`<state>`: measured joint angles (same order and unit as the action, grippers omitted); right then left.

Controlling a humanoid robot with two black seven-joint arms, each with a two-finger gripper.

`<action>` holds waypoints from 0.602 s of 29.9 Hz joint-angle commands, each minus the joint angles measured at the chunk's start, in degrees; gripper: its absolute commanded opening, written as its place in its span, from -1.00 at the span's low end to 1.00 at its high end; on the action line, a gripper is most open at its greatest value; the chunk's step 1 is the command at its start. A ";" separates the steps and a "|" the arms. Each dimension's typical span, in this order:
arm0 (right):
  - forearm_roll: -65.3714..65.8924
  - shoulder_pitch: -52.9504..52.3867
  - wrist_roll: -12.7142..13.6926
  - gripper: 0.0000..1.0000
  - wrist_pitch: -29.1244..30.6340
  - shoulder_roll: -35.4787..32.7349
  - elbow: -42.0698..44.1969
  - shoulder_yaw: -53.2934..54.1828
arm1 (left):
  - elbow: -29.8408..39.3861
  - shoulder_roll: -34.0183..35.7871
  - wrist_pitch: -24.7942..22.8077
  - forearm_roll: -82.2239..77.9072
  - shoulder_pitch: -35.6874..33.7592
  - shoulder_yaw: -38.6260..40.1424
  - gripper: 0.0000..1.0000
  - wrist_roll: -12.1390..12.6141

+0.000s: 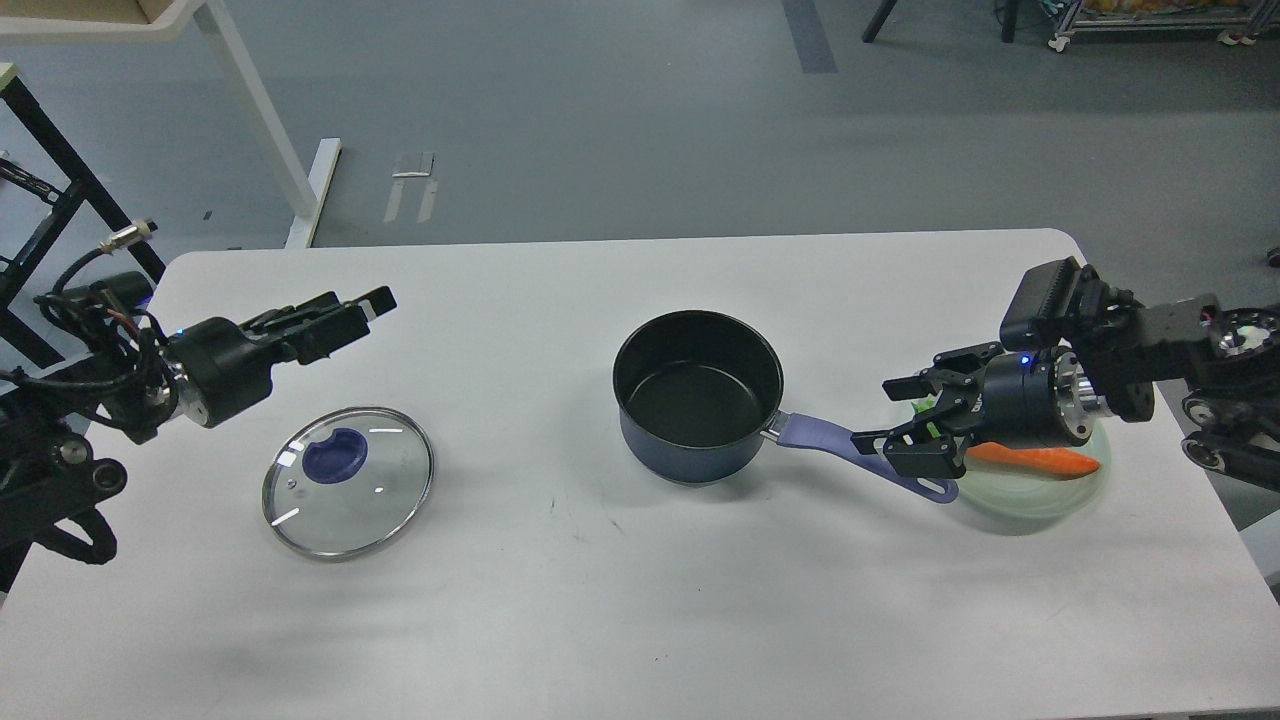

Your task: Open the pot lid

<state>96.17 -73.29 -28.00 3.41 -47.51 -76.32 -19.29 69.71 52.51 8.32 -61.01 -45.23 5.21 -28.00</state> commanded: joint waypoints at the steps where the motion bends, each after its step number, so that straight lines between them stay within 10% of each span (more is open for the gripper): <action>1: -6.32 0.07 0.00 0.98 -0.07 -3.45 -0.15 3.81 | -0.01 0.05 -5.93 15.70 -0.12 3.83 0.98 0.00; 18: -81.29 7.10 0.00 0.98 -3.85 -4.00 2.22 9.54 | -4.39 -6.80 -9.99 44.40 0.41 11.40 0.98 0.00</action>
<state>23.23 -67.53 -28.00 -0.05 -54.05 -75.07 -9.88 67.74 47.95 -1.14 -17.29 -44.95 16.51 -28.00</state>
